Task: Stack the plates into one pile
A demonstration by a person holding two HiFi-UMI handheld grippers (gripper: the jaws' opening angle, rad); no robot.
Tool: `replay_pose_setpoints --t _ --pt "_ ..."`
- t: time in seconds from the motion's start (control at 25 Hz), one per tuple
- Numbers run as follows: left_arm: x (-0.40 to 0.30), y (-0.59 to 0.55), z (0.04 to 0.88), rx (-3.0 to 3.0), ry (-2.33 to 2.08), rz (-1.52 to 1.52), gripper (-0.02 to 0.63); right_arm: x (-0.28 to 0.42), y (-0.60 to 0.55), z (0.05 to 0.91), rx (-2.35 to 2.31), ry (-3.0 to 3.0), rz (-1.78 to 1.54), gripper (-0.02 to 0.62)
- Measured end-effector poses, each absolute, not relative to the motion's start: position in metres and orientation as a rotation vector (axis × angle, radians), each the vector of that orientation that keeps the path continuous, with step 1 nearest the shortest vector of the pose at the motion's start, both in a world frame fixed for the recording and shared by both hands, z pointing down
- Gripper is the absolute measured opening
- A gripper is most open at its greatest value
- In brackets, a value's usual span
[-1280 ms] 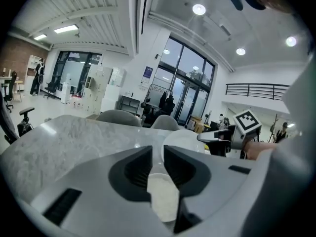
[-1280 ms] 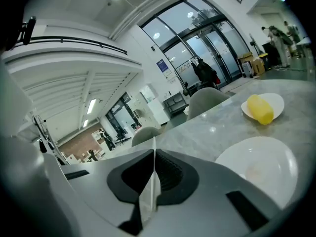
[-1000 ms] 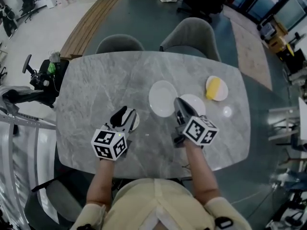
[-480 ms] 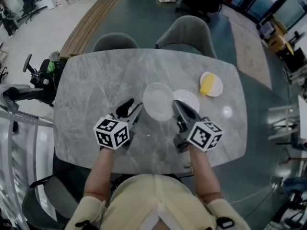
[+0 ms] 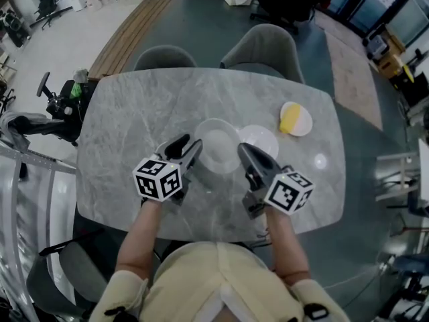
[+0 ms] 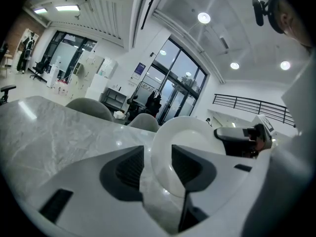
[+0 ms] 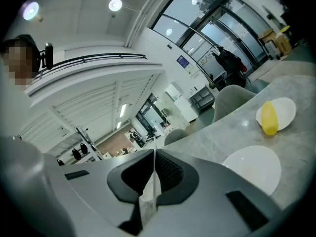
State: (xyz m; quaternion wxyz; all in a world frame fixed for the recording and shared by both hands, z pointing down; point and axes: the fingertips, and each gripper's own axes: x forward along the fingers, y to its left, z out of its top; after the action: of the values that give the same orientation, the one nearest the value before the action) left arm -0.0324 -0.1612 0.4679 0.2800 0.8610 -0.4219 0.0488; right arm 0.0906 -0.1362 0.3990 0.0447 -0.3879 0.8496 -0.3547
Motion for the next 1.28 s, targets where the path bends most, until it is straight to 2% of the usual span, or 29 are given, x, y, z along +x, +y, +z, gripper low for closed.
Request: replay_pose_setpoints --t 0.48,0.76,1.28 --pt "-0.022 -0.158 0.458 2.294 -1.085 0.01 0.15 0.095 -0.133 0.393 -1.099 2.622 -1.071 0.012" --pt "0.0 -0.158 0.457 2.329 -1.102 0.048 0.09 0.132 -0.134 0.409 -1.203 2.549 -1.086 0.013" --pt "0.077 -0.17 0.475 2.364 -1.093 0.214 0.054 0.219 -0.142 0.448 -1.444 2.42 -1.142 0.014"
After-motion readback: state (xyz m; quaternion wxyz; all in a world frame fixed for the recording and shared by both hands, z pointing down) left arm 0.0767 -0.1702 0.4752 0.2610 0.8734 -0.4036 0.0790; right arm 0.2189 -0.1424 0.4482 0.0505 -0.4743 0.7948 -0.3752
